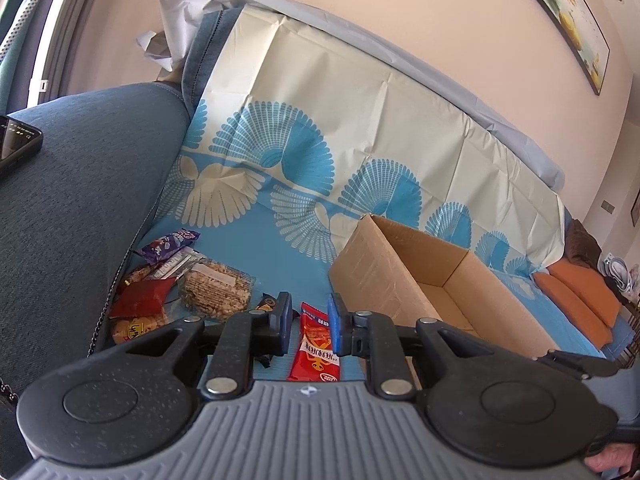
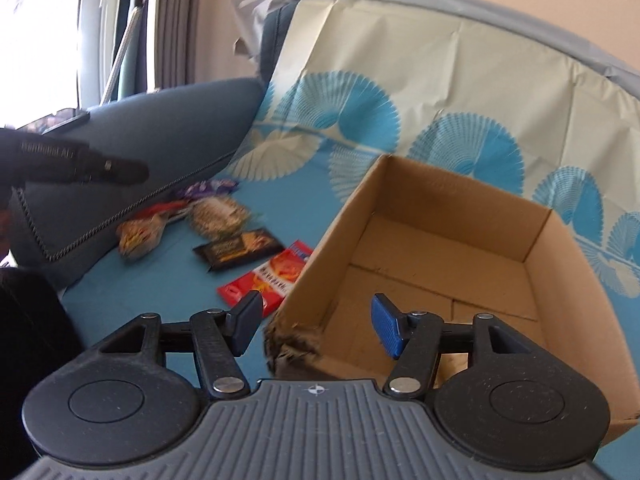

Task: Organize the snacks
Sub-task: 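Move both open tools back toward the snack pile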

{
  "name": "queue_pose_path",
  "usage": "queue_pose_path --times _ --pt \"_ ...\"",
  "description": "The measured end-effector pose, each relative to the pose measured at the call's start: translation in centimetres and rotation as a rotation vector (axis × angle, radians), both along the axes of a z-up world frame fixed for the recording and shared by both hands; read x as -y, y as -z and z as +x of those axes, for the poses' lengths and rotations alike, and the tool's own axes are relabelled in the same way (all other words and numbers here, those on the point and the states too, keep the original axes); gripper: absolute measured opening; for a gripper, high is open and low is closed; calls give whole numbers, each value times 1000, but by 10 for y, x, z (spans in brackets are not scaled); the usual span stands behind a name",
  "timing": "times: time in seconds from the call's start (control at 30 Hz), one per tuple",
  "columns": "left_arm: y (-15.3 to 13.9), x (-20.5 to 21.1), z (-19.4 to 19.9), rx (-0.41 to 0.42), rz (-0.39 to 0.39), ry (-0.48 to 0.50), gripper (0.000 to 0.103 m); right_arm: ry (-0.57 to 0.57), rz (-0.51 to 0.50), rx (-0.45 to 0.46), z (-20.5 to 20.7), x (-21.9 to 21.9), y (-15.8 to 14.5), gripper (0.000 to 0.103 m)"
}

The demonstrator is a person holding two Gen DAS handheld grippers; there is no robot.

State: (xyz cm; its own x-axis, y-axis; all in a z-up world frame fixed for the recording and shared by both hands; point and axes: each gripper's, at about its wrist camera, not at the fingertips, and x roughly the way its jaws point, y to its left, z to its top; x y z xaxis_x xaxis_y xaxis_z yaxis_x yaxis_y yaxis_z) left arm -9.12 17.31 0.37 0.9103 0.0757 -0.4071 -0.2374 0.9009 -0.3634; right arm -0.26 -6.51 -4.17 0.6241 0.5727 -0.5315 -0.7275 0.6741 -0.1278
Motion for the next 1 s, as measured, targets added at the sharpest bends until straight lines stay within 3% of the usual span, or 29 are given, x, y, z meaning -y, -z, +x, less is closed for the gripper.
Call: queue_pose_path --times 0.17,0.63,0.87,1.0 --pt "-1 0 1 -12 6 -15 27 48 -72 -2 8 -9 7 59" --pt "0 0 2 -50 1 -61 27 37 -72 4 8 0 6 59" --pt "2 2 6 -73 8 -85 27 -28 93 153 -16 16 -16 59" --pt "3 1 8 -76 2 -100 27 -50 137 216 -26 13 -23 59"
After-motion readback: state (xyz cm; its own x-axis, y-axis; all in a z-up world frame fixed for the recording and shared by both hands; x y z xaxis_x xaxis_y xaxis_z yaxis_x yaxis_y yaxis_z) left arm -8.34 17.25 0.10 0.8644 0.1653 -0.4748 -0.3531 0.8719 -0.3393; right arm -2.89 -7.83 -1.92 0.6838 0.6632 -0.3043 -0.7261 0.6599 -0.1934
